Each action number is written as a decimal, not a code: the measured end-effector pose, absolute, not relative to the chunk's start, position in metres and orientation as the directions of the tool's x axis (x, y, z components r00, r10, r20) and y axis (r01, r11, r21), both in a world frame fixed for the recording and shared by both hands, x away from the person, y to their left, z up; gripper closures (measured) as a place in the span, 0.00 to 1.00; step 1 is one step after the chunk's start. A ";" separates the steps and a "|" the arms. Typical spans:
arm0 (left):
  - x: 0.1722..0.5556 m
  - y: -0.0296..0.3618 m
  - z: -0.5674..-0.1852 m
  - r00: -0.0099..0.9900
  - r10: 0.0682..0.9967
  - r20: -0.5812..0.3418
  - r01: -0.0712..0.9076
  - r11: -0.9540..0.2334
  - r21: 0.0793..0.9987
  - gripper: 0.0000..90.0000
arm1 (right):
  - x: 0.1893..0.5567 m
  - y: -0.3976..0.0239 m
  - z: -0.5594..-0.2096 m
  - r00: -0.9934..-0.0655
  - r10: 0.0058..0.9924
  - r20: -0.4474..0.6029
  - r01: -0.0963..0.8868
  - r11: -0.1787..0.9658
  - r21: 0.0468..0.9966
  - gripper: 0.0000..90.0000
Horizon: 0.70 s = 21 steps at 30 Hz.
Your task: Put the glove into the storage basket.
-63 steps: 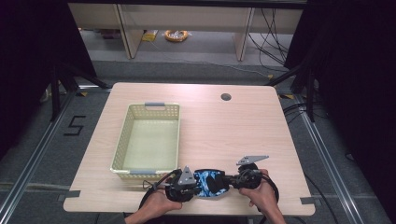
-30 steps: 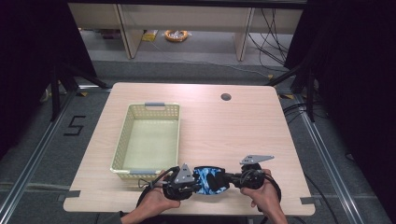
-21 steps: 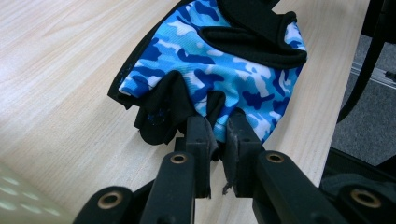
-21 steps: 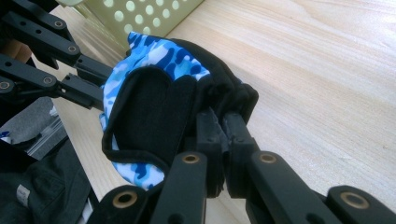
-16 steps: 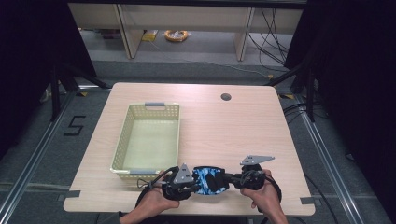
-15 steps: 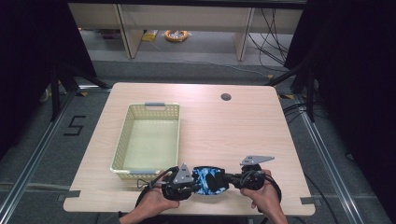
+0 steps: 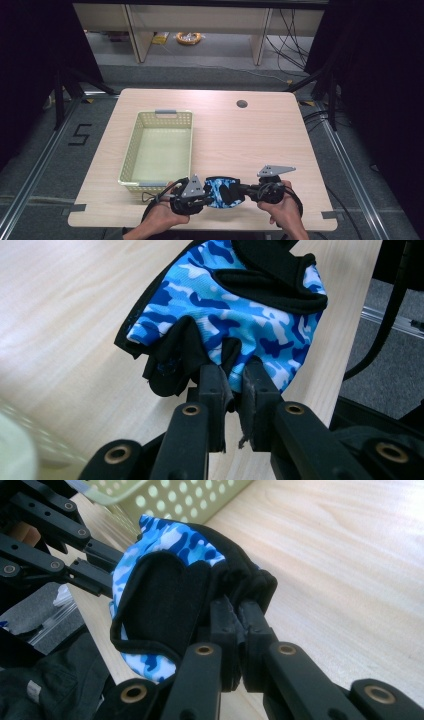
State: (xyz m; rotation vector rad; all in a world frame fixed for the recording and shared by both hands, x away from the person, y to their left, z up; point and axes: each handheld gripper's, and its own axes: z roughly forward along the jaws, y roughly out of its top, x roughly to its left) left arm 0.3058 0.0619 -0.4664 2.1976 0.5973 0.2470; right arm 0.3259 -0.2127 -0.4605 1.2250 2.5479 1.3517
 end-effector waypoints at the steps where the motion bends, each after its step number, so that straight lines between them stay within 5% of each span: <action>1: 0.304 0.061 -0.464 0.862 0.505 -0.046 0.349 -0.525 0.776 0.90 | 0.325 -0.212 -0.459 -0.685 0.645 0.340 0.637 0.301 0.710 0.97; 21: 0.318 0.106 -0.419 0.844 0.536 -0.008 0.341 -0.524 0.781 0.89 | 0.340 -0.173 -0.408 -0.749 0.612 0.255 0.539 0.338 0.772 0.97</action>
